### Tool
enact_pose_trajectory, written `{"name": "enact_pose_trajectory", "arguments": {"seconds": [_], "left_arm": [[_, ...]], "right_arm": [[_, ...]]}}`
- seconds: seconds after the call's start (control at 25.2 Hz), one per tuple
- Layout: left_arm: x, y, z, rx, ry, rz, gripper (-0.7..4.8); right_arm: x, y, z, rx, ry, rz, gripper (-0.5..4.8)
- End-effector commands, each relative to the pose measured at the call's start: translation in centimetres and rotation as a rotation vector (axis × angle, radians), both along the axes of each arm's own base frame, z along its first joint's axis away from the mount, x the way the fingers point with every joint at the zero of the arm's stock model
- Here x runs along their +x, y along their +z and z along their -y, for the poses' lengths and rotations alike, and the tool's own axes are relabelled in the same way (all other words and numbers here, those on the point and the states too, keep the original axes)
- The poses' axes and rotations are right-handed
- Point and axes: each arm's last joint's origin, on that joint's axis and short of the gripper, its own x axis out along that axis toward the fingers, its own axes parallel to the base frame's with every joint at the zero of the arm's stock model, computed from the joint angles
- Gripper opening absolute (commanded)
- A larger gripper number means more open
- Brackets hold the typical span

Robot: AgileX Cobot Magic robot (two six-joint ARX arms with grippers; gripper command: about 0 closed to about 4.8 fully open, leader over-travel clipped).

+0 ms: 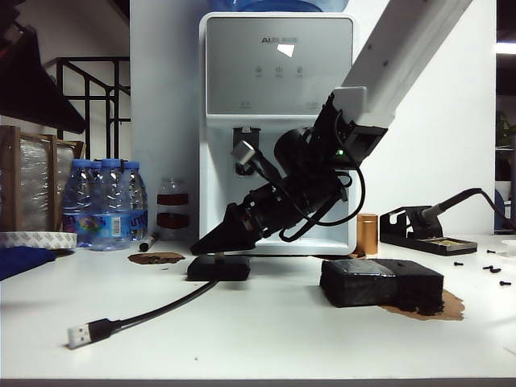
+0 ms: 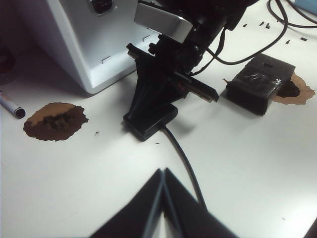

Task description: Take the USB flash drive out of the black sponge and insert it into the slot on top of the black USB adpator box.

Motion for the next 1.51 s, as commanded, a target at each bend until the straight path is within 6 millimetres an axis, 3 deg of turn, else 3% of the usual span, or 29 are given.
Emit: {"name": "enact_pose_trajectory", "arguments": {"seconds": [0.04,0.24,0.72,1.35,1.51], "left_arm": [[0.1,0.1,0.0,-0.005,0.002,0.011,-0.05],[0.1,0.1,0.0,-0.005,0.002,0.01,-0.05],[0.1,0.1,0.0,-0.01,0.004,0.006,-0.05],[-0.4,-0.5,0.0,0.001,-0.055,-0.068,-0.05],[-0.4,-0.5,0.0,0.002,-0.056,-0.067,-0.05]], "right_arm": [[0.2,0.0,0.0,0.008,0.004,0.029,-0.04],[0.5,-0.7,-0.1,-0.01,-0.028,0.05,-0.04],[1.2,-0.2,-0.3,-0.013,-0.117,0.078,-0.04],[2.1,1.6,-0.2,0.0,-0.178,0.185,-0.04],[1.9,2.2,-0.2,0.076,-0.131,0.1,-0.04]]}}
